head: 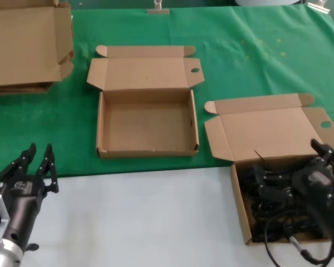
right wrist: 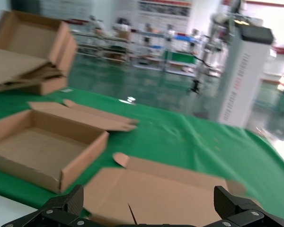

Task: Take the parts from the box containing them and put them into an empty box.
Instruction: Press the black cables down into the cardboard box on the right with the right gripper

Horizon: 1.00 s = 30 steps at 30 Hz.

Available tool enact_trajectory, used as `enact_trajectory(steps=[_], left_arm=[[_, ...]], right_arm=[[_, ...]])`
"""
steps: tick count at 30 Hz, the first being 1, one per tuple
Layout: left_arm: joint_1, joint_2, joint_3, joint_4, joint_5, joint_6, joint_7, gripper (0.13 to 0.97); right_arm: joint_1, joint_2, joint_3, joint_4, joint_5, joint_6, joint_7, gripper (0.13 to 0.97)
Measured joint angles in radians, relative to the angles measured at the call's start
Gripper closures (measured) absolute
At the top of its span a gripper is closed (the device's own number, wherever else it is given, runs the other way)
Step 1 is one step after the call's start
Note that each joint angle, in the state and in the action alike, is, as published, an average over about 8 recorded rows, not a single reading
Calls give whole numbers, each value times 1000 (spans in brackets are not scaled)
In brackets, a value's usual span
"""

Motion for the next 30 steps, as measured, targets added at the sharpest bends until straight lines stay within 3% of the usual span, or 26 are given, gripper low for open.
enact_trajectory(steps=[10, 18, 30], left_arm=[[0, 0, 0, 0, 0, 0, 0, 856], [0, 0, 0, 0, 0, 0, 0, 910], [0, 0, 0, 0, 0, 0, 0, 925]], right_arm=[[111, 182, 16, -2, 25, -294, -31, 129], [291, 308, -27, -79, 27, -603, -117, 129], [637, 349, -173, -268, -74, -982, -303, 129]])
